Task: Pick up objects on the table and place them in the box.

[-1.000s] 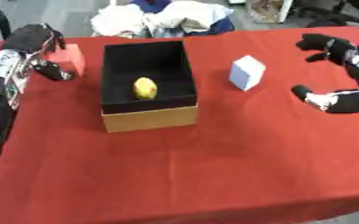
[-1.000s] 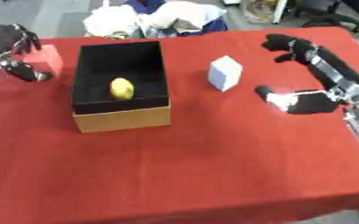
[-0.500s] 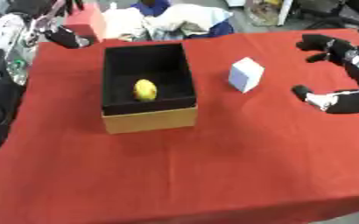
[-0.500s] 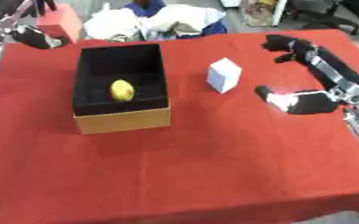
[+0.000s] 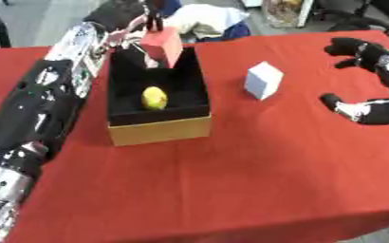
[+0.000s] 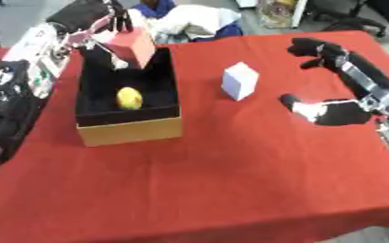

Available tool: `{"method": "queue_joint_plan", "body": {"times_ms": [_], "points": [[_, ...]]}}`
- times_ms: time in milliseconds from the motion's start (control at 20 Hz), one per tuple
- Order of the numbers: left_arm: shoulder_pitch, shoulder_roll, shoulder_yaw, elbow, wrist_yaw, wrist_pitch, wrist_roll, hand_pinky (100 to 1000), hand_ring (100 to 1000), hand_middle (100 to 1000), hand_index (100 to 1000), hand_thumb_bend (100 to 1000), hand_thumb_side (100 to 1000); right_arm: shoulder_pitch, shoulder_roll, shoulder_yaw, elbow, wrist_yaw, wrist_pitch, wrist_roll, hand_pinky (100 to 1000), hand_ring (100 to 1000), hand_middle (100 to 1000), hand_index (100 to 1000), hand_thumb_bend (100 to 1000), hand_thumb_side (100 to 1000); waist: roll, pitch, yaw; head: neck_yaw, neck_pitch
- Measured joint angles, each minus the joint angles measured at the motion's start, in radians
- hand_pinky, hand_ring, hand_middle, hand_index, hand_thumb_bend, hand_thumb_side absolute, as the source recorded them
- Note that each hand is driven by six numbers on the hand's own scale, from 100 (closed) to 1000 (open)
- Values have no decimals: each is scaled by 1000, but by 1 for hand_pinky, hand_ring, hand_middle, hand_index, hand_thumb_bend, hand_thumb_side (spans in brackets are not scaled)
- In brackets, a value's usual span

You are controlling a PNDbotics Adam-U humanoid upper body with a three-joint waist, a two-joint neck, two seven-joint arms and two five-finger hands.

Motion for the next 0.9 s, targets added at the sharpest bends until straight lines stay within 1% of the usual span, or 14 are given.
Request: {"method": "queue_joint_plan", "body": {"times_ms": [50,100,150,200,250,350,400,450,550,600,650,700,900], "points": [[3,-5,-3,12,0,-10,-14,613,558,565,658,671,365,0,0,0,0,0,0,0,812,914,857,984,359,314,0,0,0,0,0],[6,-8,-4,24,1,-21,-30,617,564,573,668,681,376,0,0,0,0,0,0,0,812,914,857,984,359,314,0,0,0,0,0],[8,-9,-6,33,4,-31,-48,643,601,628,742,837,503,0,0,0,0,0,0,0,812,913,857,984,361,316,0,0,1,0,0],[9,-9,-7,38,10,-42,-70,663,624,661,773,965,566,0,0,0,0,0,0,0,812,913,856,984,368,318,0,0,3,-1,0],[11,-8,-7,40,17,-51,-92,678,640,681,793,1000,601,0,0,0,0,0,0,0,812,913,856,984,371,318,0,0,4,-2,0],[16,-2,-6,31,37,-62,-128,688,652,697,811,1000,674,1,0,-1,2,0,0,0,812,914,857,984,385,317,0,0,9,-4,0],[19,5,-3,19,50,-61,-141,691,656,701,814,1000,689,1,0,-1,5,0,0,0,813,914,857,984,387,316,0,0,12,-5,0],[24,15,0,1,67,-58,-150,695,655,702,818,1000,743,1,0,-1,7,0,0,-1,814,915,859,984,417,302,-1,0,15,-6,0],[38,35,11,-49,112,-46,-154,692,641,691,812,1000,744,-6,-5,-1,14,1,0,0,819,918,864,984,458,294,-4,0,22,-9,0],[49,48,18,-82,142,-36,-150,691,638,688,811,1000,743,-15,-12,0,18,1,0,3,820,918,864,984,464,293,-6,0,27,-11,0],[61,61,26,-114,175,-24,-144,682,619,670,801,1000,726,-27,-24,0,23,3,1,8,825,921,869,983,506,279,-8,0,32,-14,0],[75,73,36,-153,213,-8,-133,673,605,654,793,1000,708,-41,-40,3,31,5,2,15,829,923,872,983,537,274,-10,0,38,-16,0],[147,124,76,-318,372,66,-75,654,578,624,774,1000,685,-132,-116,31,89,14,8,74,843,934,886,985,609,277,-21,0,79,-34,0]]}}
